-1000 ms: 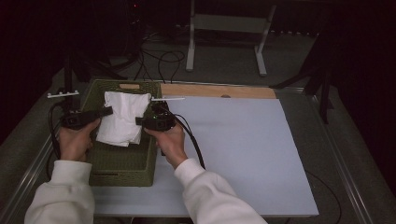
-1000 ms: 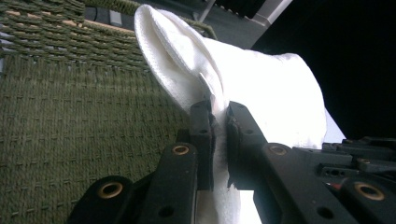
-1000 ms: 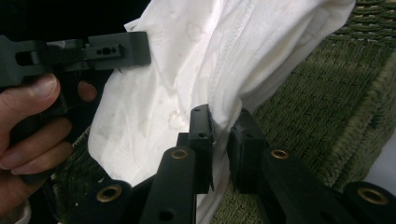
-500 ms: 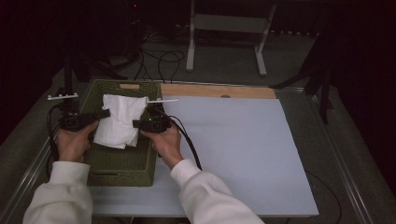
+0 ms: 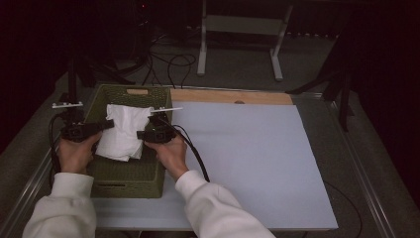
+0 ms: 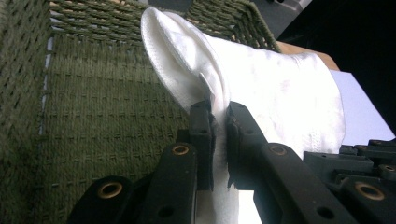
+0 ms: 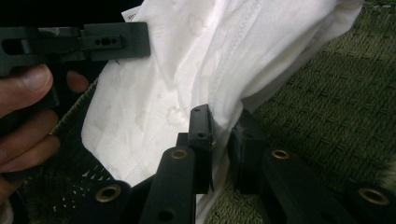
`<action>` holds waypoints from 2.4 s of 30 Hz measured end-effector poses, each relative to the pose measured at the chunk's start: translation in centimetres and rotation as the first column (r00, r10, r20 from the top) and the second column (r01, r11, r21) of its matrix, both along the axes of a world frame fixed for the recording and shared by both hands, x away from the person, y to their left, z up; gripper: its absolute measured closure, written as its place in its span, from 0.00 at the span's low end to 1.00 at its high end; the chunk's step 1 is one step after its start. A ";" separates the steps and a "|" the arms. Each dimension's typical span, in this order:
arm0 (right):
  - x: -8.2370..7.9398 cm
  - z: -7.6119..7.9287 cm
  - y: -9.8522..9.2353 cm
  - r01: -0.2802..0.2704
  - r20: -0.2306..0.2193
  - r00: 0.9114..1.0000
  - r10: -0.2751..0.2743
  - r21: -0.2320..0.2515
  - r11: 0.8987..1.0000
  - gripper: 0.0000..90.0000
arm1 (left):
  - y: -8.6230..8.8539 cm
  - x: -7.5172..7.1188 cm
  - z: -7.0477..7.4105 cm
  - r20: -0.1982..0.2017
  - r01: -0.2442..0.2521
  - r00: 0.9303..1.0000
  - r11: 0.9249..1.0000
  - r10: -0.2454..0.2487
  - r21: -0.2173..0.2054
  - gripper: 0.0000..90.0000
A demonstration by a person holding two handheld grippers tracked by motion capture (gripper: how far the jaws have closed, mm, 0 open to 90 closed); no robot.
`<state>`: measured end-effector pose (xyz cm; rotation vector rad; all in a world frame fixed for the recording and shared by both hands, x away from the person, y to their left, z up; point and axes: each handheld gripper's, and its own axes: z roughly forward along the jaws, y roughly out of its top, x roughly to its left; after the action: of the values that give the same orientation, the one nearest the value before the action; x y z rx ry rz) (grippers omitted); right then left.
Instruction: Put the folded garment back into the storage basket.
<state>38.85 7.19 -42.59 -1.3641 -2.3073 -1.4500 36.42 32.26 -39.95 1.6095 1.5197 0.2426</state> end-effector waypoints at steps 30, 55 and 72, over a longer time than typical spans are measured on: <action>-0.8 1.3 -0.7 0.003 0.132 0.991 0.024 -0.205 0.979 0.26 | 0.2 -0.1 -1.6 -0.040 -0.116 0.990 0.952 0.133 0.284 0.13; -0.4 2.0 -6.5 -0.016 0.241 0.968 0.063 -0.193 0.981 0.16 | -2.0 -7.0 0.8 0.264 -0.028 0.964 0.977 -0.029 0.210 0.00; -1.6 2.0 -12.1 -0.001 0.342 0.936 0.079 -0.222 0.975 0.15 | -2.7 -10.0 -2.2 0.285 0.029 0.955 0.984 -0.080 0.177 0.00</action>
<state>37.29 -4.93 -40.62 -1.1733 -2.7712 -1.5757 26.47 29.58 -42.12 1.6626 1.2528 0.5681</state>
